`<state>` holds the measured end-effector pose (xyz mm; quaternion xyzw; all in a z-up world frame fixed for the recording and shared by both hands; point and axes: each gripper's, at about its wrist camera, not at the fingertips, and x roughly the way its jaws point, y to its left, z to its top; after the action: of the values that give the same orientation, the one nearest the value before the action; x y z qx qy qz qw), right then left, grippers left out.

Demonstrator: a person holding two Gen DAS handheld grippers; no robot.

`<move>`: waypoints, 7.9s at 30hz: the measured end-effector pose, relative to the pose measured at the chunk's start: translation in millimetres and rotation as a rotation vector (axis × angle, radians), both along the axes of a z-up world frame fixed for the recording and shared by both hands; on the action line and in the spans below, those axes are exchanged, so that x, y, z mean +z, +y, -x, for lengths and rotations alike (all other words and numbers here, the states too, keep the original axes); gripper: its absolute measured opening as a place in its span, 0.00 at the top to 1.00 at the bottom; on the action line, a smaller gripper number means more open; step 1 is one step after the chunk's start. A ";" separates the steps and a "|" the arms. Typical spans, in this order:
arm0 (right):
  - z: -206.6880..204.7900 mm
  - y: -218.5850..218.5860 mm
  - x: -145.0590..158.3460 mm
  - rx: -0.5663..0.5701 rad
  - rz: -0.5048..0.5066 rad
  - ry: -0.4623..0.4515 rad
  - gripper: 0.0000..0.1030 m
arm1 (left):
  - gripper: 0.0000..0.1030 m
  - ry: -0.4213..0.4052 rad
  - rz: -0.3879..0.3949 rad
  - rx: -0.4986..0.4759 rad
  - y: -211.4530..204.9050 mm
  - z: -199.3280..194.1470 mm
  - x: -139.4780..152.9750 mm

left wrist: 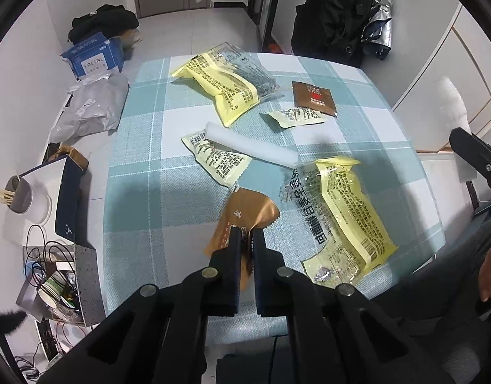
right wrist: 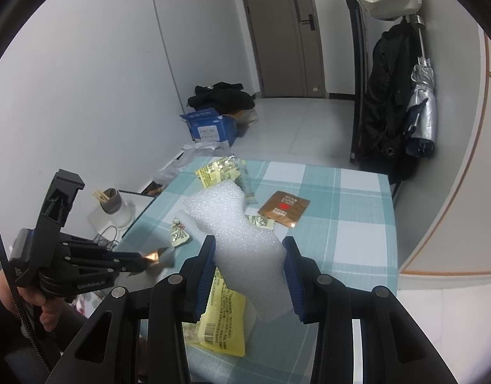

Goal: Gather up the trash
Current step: 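Grasp the brown sachet with the left gripper while the right holds the foam, then carry the brown sachet and foam piece in both grippers toward the bin, then open both grippers over the metal bin to drop sachet and foam, then bring both tools back over the table toward the yellow wrappers, then grasp the large yellow wrapper with the right gripper and lift it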

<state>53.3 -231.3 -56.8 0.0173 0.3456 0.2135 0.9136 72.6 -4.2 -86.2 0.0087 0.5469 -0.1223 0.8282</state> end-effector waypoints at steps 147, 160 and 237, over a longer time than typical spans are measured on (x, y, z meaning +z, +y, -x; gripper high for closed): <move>139.2 -331.6 -35.7 -0.795 -0.217 0.226 0.27 | 0.31 -0.066 0.082 -0.389 -327.2 0.6 89.9; 101.6 -242.5 94.8 -0.602 -0.105 -0.127 0.21 | 0.07 -0.423 0.115 -0.073 -184.9 5.6 160.9; -55.7 89.9 -99.0 0.033 0.238 0.287 0.56 | 0.01 -0.148 0.177 0.363 89.2 -65.8 44.4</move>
<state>109.0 -141.4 -155.8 -0.0664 0.4954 0.1814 0.8469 138.5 85.0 -41.8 -0.1538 0.4644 -0.0181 0.8720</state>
